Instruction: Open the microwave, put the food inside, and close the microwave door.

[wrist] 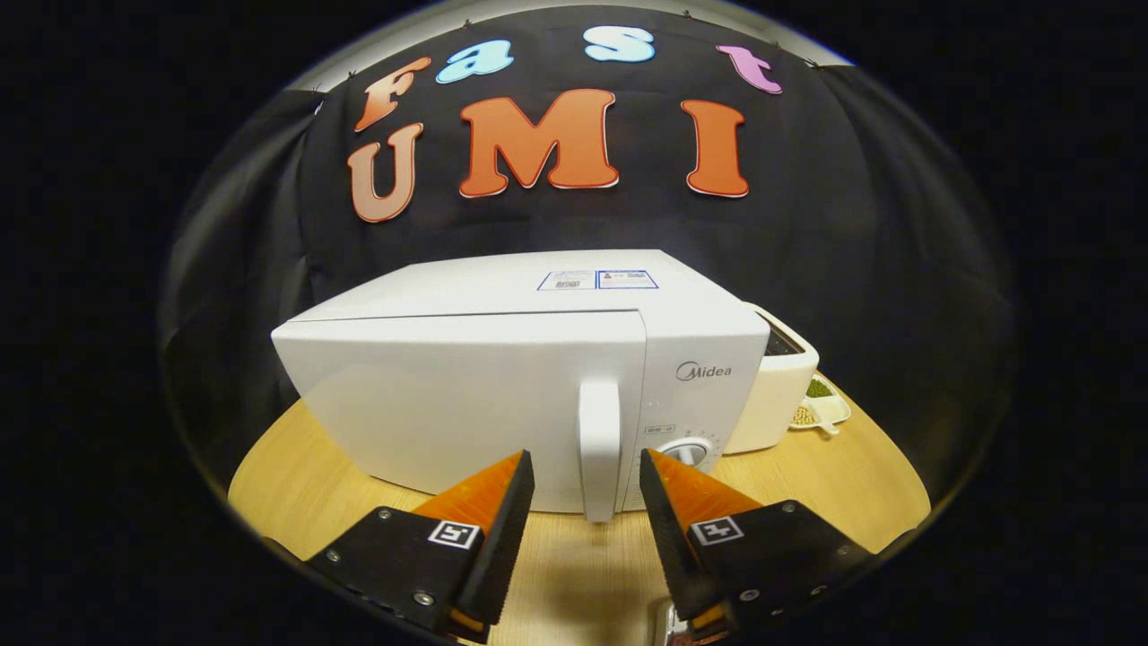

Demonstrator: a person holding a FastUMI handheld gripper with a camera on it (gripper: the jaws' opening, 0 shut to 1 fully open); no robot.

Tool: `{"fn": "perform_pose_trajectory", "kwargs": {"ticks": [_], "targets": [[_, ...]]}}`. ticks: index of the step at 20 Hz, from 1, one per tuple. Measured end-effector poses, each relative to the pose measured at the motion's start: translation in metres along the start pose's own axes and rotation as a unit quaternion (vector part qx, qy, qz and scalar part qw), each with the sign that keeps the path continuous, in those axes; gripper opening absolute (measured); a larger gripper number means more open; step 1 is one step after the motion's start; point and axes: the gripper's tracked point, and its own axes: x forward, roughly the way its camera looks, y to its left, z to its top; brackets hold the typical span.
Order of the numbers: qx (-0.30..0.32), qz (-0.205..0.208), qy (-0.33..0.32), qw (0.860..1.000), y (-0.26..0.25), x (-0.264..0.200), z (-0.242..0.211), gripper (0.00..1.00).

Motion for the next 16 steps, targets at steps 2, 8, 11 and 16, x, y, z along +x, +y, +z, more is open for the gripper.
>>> {"fn": "perform_pose_trajectory", "kwargs": {"ticks": [2, 8, 11, 16], "targets": [[0.0, -0.008, 0.007, 1.0, -0.004, 0.008, -0.005, 0.47], [0.016, -0.033, 0.016, 0.999, -0.007, 0.023, -0.007, 0.27], [0.012, -0.047, 0.019, 0.999, -0.009, 0.021, -0.008, 0.19], [0.024, -0.068, 0.027, 0.997, -0.007, 0.017, -0.008, 0.09]]}}
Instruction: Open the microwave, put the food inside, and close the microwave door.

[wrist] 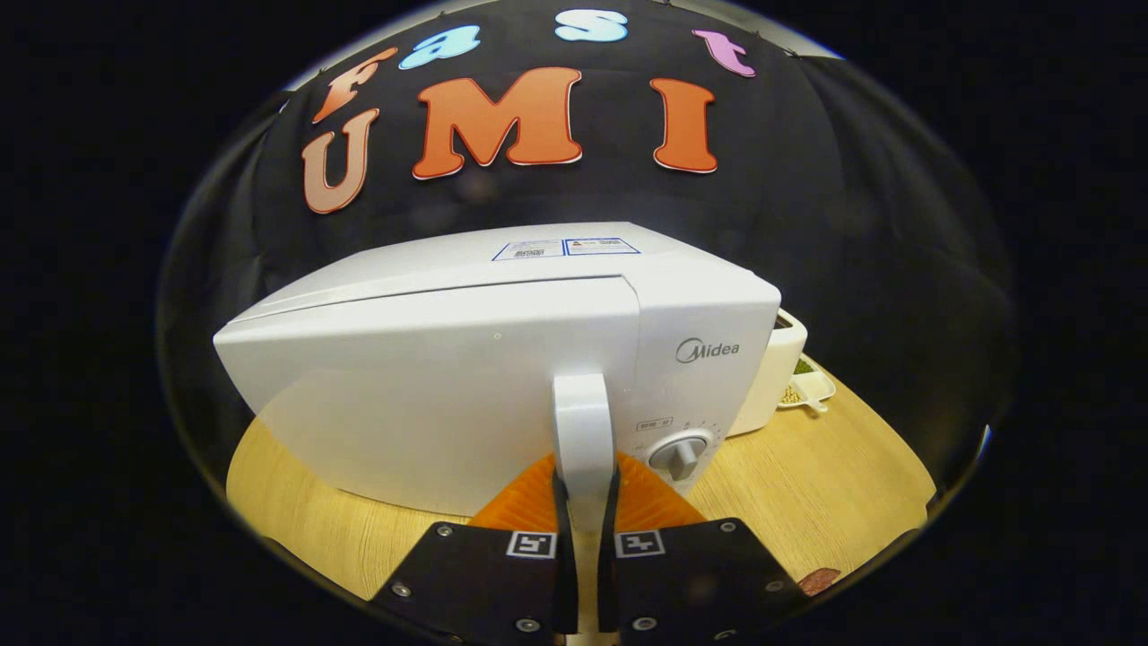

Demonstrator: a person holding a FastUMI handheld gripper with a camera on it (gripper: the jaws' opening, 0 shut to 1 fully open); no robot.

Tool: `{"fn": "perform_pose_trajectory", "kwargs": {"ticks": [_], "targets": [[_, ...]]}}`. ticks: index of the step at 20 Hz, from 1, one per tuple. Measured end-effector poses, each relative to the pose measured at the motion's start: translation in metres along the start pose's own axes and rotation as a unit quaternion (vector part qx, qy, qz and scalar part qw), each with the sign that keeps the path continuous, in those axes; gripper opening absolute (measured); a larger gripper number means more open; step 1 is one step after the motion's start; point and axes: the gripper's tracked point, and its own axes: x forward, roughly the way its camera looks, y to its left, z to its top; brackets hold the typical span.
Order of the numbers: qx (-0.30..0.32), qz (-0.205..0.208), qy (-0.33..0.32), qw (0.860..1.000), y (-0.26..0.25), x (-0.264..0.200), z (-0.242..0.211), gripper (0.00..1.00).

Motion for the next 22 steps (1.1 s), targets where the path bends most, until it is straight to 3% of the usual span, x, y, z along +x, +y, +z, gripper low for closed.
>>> {"fn": "perform_pose_trajectory", "kwargs": {"ticks": [3, 7, 9, 18, 22], "targets": [[0.0, -0.007, 0.01, 1.0, 0.0, -0.005, -0.003, 0.08], [-0.038, -0.03, -0.034, 0.998, 0.007, -0.055, -0.021, 0.08], [-0.034, -0.02, -0.028, 0.999, 0.013, -0.078, -0.039, 0.08], [-0.084, 0.107, -0.002, 0.991, 0.08, -0.175, -0.091, 0.1], [-0.135, 0.176, 0.004, 0.975, 0.128, -0.216, -0.112, 0.09]]}}
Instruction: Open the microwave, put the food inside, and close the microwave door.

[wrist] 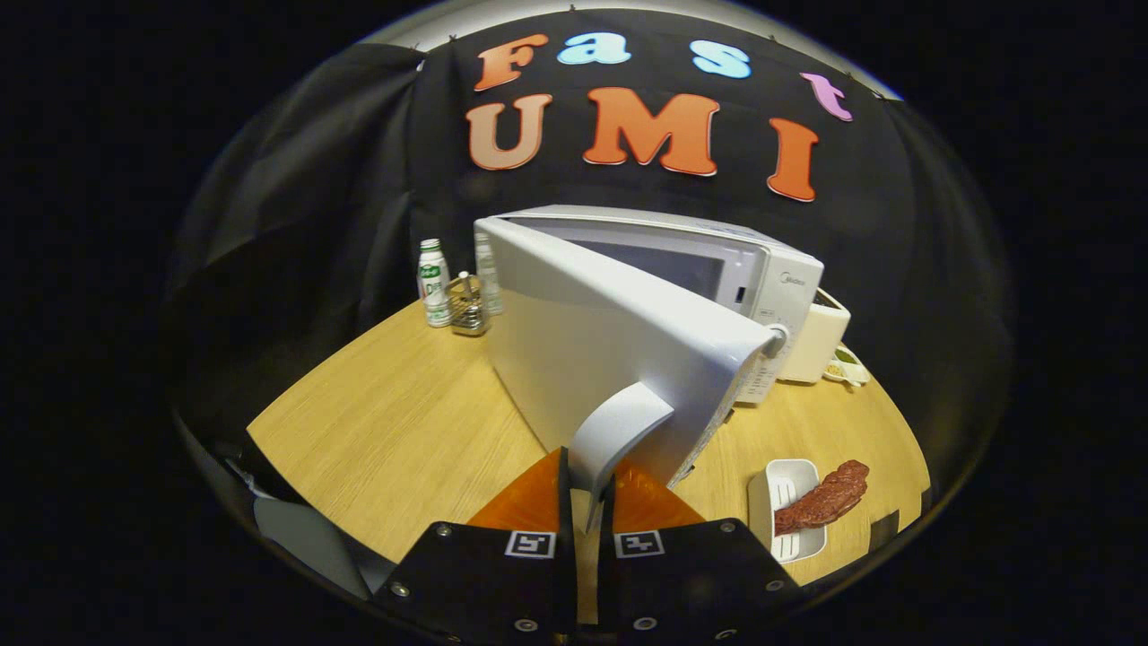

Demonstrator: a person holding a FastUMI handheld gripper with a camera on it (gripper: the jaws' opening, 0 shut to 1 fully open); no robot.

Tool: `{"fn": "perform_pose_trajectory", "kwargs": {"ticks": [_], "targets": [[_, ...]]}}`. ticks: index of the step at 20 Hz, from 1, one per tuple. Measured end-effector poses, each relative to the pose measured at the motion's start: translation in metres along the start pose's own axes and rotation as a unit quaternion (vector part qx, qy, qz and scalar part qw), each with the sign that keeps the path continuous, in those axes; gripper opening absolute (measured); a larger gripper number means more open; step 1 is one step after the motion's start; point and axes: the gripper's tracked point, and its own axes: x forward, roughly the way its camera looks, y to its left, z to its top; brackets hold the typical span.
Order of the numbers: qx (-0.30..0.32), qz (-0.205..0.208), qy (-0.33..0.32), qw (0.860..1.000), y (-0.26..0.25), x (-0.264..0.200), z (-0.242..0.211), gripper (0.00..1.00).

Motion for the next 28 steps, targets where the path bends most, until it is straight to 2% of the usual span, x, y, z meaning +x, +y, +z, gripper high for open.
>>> {"fn": "perform_pose_trajectory", "kwargs": {"ticks": [2, 4, 6, 7, 8, 9, 12, 16, 19, 22, 24, 28], "targets": [[-0.037, 0.057, 0.006, 0.998, 0.039, -0.009, -0.002, 0.09], [-0.122, 0.067, 0.019, 0.99, 0.054, -0.021, -0.005, 0.09], [-0.181, 0.09, 0.035, 0.979, 0.059, -0.032, -0.013, 0.14], [-0.195, 0.127, 0.049, 0.971, 0.068, -0.042, -0.02, 0.21], [-0.204, 0.169, 0.07, 0.962, 0.083, -0.056, -0.032, 0.22], [-0.21, 0.194, 0.085, 0.955, 0.093, -0.066, -0.041, 0.23], [-0.212, 0.186, 0.077, 0.956, 0.084, -0.077, -0.037, 0.2], [-0.155, 0.182, 0.082, 0.968, 0.053, -0.096, -0.022, 0.2], [-0.108, 0.139, 0.083, 0.981, -0.003, -0.1, -0.008, 0.25], [-0.045, 0.084, 0.111, 0.989, -0.064, -0.084, -0.018, 0.34], [-0.002, 0.06, 0.13, 0.99, -0.103, -0.071, -0.024, 0.36], [0.042, 0.056, 0.179, 0.981, -0.175, -0.053, -0.038, 0.4]]}}
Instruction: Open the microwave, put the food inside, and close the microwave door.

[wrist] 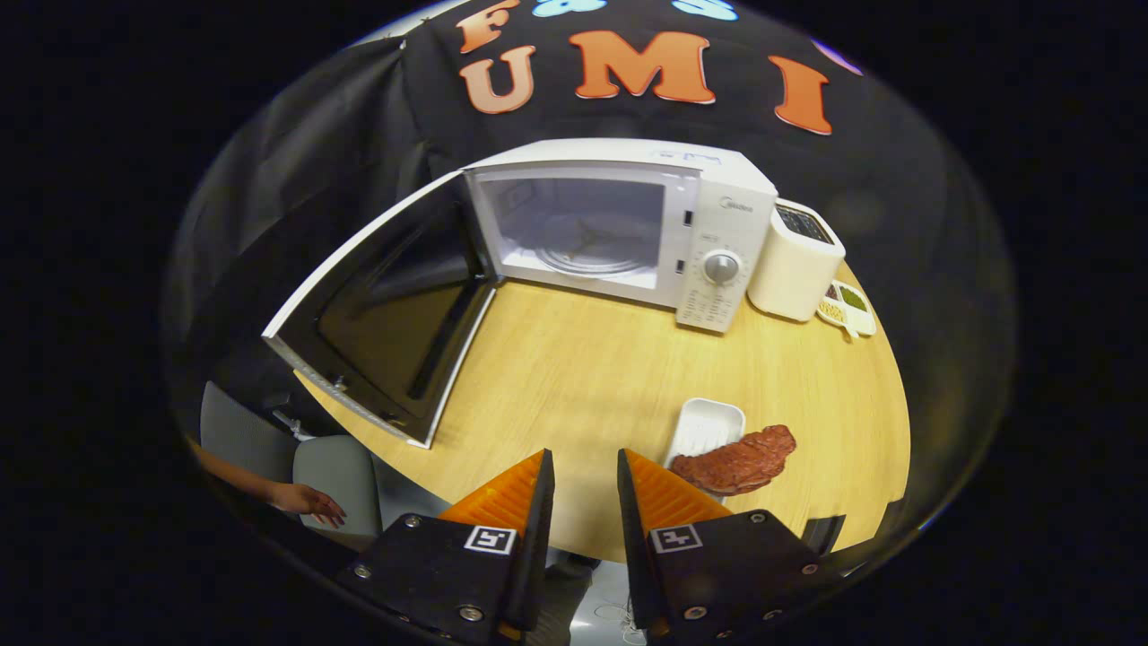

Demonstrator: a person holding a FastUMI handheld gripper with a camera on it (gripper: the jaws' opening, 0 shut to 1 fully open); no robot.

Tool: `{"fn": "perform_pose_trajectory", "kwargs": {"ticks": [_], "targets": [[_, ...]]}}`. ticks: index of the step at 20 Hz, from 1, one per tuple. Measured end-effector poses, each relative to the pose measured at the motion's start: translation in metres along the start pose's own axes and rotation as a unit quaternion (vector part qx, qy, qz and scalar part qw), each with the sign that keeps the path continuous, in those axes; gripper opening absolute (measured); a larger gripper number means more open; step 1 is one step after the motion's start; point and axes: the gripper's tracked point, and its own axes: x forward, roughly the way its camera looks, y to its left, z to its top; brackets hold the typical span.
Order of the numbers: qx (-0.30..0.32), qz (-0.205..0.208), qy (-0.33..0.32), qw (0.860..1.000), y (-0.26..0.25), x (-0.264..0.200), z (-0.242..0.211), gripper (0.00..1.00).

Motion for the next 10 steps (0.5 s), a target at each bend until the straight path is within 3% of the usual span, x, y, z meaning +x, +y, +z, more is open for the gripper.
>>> {"fn": "perform_pose_trajectory", "kwargs": {"ticks": [6, 10], "targets": [[-0.004, -0.003, 0.054, 0.999, -0.098, 0.018, 0.009, 0.61], [0.0, 0.032, 0.105, 0.994, -0.127, 0.038, 0.002, 0.78]]}}
